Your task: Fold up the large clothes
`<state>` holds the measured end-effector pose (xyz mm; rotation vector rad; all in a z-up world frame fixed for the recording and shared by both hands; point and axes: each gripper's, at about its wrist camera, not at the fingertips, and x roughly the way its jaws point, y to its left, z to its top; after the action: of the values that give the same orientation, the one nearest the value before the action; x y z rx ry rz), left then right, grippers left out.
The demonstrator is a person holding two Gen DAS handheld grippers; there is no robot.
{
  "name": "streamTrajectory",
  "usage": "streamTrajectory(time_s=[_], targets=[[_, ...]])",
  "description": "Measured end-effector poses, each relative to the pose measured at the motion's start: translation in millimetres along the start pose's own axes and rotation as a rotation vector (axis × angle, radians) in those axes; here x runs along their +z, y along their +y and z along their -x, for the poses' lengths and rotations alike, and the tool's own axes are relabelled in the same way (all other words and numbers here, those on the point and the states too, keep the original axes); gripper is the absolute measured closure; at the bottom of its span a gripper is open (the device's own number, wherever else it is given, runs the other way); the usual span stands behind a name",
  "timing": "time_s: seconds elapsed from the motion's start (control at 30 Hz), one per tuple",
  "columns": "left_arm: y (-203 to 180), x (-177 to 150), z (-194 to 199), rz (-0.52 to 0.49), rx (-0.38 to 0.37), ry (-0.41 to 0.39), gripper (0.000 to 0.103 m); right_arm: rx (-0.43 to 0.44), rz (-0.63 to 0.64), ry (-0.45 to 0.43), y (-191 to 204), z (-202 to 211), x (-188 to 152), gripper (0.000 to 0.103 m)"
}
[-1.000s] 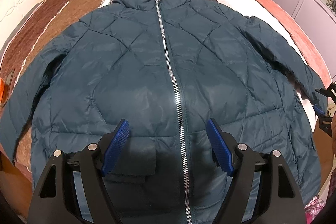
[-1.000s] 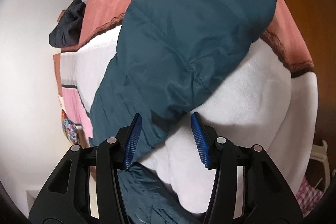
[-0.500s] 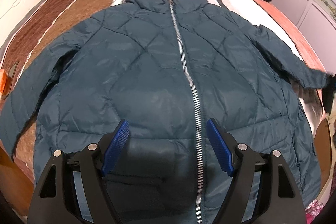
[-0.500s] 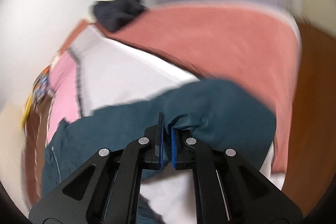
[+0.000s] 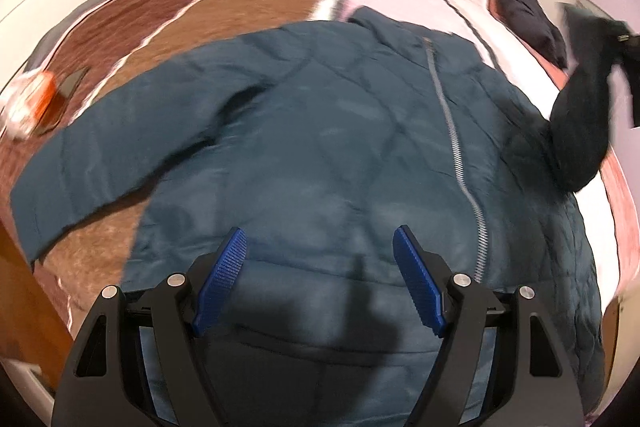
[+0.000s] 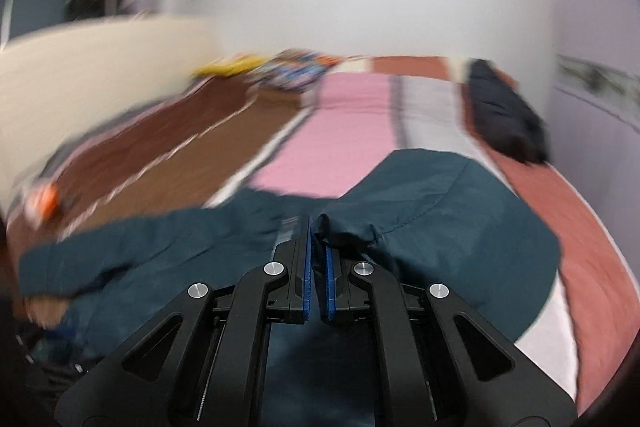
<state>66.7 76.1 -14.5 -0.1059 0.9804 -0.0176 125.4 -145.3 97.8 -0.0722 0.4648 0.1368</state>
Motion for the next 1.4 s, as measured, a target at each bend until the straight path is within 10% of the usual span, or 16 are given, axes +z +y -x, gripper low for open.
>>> streamTrajectory(time_s=[0.2,0.3,0.47,0.73,1.07,1.4], targets=[[31,0,-1,0.051,0.027,-0.005,0.029,0.091,0.092,0.227,86,-86,-49,0.094],[42,1,-3,0.067,0.030,-0.007,0.029,0.151,0.092,0.343,96,-104,-76,0.074],[43,7,-7,0.065,0.020,-0.016,0.029,0.261,-0.028,0.368,68,-88,-79,0.049],[-1,16,2,-0.046,-0.050,-0.059,0.029,0.399,-0.340,0.389,1,-45,-87,0.048],[-113,24,14,-0.418,-0.196,-0.137,0.029,0.310,-0.510,0.321,-75,8,-96,0.048],[-220,-4,-18,-1.023,-0.047,-0.290,0.029,0.236,-0.680,0.289,-145,52,-137,0.048]])
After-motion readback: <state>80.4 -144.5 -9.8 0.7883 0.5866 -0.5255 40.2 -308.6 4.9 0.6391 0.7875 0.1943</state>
